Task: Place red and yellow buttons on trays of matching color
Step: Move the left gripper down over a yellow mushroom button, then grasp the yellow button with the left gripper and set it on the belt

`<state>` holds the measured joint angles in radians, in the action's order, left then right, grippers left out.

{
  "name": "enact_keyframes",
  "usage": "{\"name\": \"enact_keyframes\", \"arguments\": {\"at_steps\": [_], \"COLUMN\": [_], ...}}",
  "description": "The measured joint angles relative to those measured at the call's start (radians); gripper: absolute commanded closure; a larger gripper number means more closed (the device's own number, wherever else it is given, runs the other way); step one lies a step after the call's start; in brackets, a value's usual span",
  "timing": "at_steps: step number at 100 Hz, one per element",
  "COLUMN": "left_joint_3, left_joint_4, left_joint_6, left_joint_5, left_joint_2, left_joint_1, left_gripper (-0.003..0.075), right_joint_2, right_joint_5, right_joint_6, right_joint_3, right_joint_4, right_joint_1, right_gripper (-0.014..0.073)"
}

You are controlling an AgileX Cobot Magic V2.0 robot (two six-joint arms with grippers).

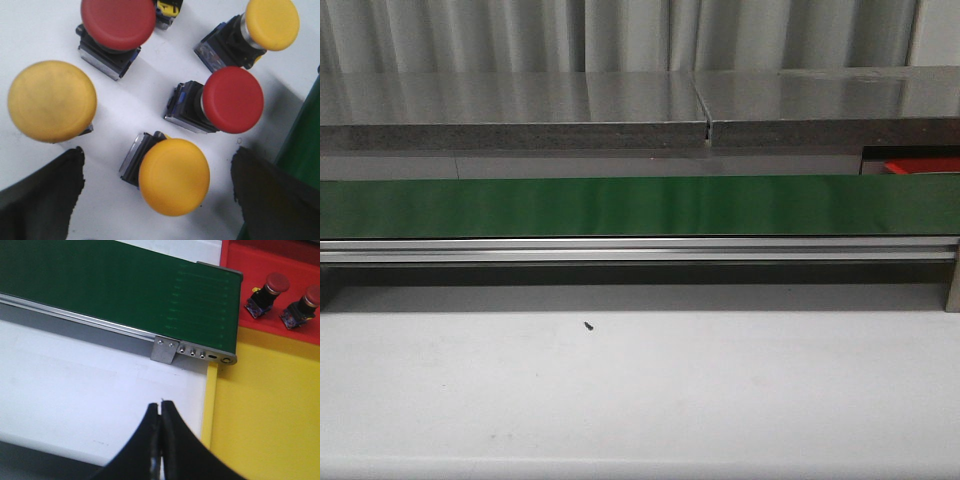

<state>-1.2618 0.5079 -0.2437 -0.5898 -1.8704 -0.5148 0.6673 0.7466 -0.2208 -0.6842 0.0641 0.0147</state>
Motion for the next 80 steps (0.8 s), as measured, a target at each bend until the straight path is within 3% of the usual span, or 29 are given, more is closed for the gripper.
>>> {"name": "enact_keyframes", "arguments": {"at_steps": [40, 68, 80], "left_joint_3": [-0.023, -0.023, -0.023], "left_joint_4": [0.004, 0.006, 0.006], "left_joint_6": [0.0, 0.0, 0.0], "left_joint_5": [-0.02, -0.02, -0.027], "left_joint_2": [-0.068, -0.068, -0.068], "left_joint_1": [0.0, 0.0, 0.0], "left_gripper": [0.0174, 0.0487, 0.0581], "right_joint_2": [0.0, 0.0, 0.0], "right_joint_5": [0.0, 0.0, 0.0], "right_joint_6": [0.0, 0.0, 0.0], "right_joint_3": [0.0, 0.0, 0.0], "right_joint_4": [0.0, 0.0, 0.0], "right_joint_1": [0.0, 0.0, 0.0], "right_gripper": [0.0662, 0.0662, 0.0662]}}
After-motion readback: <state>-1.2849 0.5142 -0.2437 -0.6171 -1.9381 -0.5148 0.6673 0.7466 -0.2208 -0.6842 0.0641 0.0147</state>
